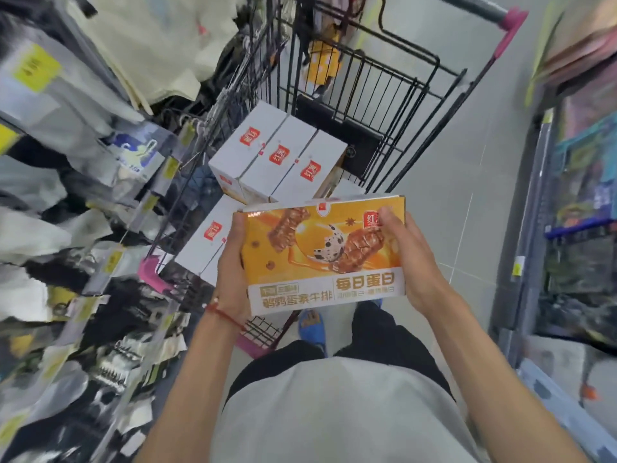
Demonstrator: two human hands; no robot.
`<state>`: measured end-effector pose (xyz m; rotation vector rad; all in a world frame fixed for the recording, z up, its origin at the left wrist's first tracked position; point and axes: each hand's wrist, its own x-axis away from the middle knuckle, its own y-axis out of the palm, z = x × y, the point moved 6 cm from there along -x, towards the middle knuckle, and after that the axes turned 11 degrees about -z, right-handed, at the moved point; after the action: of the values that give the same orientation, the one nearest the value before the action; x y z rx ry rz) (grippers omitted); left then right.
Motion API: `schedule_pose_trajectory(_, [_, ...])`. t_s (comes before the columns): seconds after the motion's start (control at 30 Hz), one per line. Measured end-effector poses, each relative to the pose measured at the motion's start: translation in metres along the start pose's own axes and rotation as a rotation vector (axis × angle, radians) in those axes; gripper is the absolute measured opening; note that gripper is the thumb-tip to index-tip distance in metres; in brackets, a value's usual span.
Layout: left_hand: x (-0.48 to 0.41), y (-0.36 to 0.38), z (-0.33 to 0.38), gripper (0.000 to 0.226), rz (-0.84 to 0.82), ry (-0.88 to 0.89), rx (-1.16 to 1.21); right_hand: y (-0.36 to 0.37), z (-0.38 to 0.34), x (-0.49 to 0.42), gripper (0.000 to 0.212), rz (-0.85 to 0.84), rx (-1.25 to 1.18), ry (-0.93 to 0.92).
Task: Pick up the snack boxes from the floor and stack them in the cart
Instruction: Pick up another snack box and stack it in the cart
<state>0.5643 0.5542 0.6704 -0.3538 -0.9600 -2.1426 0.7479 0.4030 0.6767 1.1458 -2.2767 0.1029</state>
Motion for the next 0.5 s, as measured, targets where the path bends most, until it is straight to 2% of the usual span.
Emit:
schedule_pose_trajectory(0.1, [-0.014, 0.012, 0.013, 0.075, 0.044, 0.04, 0.052, -0.005, -0.018, -0.036, 0.044, -0.061, 0.006, 0.001])
schedule_pose_trajectory(0.23, [-0.032, 0.028, 0.023, 0.074, 0.136, 0.079, 0.104, -0.007, -0.04, -0.082, 0.047, -0.169, 0.022, 0.04])
schedule_pose_trajectory(0.4, [-0.053, 0.042, 0.027, 0.05, 0.333, 0.179, 0.11, -0.016, -0.064, -0.136, 0.046, -0.293, 0.065, 0.092])
schedule_pose_trajectory(0.5, [-0.062, 0.057, 0.025, 0.051, 0.406, 0.227, 0.142, -0.021, -0.083, -0.161, 0.058, -0.36, 0.116, 0.119])
